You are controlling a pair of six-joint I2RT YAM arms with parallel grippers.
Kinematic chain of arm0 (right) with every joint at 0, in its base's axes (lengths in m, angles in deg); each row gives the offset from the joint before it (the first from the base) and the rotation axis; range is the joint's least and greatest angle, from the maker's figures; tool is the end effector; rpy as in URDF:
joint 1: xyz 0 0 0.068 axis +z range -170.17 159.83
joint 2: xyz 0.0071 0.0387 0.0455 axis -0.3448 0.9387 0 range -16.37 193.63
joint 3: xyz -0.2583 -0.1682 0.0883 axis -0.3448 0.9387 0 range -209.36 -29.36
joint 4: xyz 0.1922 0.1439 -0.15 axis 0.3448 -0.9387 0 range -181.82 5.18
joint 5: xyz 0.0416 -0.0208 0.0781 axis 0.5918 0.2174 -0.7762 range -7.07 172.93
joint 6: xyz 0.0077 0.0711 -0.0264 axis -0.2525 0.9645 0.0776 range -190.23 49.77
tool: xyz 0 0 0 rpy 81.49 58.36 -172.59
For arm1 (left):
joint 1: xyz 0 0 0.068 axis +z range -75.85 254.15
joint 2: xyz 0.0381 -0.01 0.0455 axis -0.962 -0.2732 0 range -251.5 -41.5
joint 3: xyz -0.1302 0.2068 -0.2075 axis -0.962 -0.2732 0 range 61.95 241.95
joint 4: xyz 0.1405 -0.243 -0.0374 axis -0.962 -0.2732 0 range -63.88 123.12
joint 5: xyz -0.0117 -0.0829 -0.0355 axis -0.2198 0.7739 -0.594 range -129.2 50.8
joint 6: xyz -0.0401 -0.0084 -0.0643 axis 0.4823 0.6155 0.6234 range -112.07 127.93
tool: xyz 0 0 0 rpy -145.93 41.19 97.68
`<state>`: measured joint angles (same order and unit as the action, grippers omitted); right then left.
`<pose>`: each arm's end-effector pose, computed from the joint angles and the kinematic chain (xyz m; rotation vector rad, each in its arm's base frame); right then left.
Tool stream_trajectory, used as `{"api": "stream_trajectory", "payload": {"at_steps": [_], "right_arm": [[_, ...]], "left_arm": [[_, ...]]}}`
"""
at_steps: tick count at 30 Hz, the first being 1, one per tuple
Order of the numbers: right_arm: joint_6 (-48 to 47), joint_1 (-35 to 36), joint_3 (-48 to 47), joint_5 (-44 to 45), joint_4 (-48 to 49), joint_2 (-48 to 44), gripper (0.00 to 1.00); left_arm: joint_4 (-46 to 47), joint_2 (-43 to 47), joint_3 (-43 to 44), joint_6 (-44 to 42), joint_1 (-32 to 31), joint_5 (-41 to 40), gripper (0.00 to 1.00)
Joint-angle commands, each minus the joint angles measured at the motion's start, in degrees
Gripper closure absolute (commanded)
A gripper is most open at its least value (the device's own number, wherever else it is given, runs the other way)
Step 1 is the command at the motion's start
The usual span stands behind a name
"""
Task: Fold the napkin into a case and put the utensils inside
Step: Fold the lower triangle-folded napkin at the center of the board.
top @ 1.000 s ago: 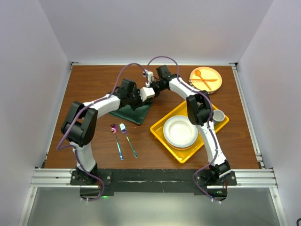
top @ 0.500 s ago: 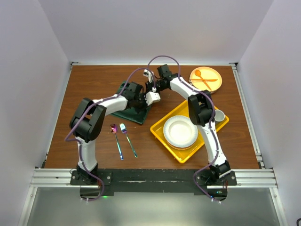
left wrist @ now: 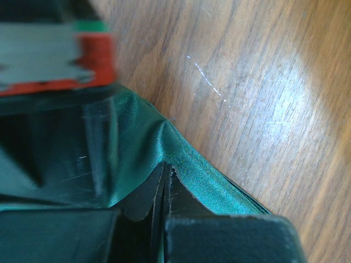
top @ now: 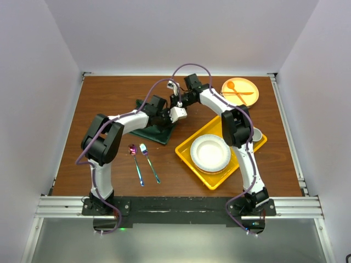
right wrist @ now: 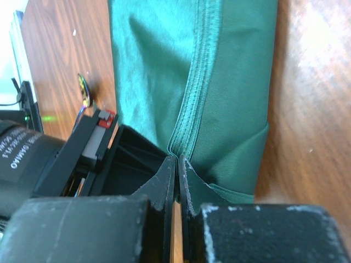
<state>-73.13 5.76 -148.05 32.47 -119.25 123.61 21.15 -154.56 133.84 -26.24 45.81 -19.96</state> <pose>0.5144 0.3054 0.1783 -0.9519 2.2776 1.2783 0.3991 -0.2394 0.1623 1.3947 2.0300 -0.3746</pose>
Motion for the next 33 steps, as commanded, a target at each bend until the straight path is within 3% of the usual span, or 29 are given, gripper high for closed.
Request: {"api": "stream_trajectory", "payload": {"at_steps": [1,11,18,24,28,33], "right_arm": [[-5.0,0.5,0.0,-0.8,-6.9,-2.3,1.00],[-4.8,0.6,-1.7,6.1,-7.6,2.8,1.00],[-4.8,0.4,-3.6,11.3,-8.5,5.9,1.00],[-7.1,0.2,-6.8,14.9,-7.2,7.1,1.00],[-11.9,0.3,-9.2,16.3,-4.7,7.0,1.00],[-19.2,0.2,-8.7,15.8,-2.1,4.9,1.00]], "left_arm": [[-3.5,-1.7,-0.9,-1.2,-0.1,-2.6,1.00],[-3.9,-0.8,-0.5,-1.0,-0.1,-1.8,1.00],[-3.9,8.2,0.9,4.5,1.2,7.6,0.96],[-1.0,15.0,1.0,17.2,11.1,15.5,0.90],[1.8,14.3,0.7,25.1,21.1,14.2,0.76],[-0.8,10.1,0.2,24.9,25.1,12.1,0.73]]}}
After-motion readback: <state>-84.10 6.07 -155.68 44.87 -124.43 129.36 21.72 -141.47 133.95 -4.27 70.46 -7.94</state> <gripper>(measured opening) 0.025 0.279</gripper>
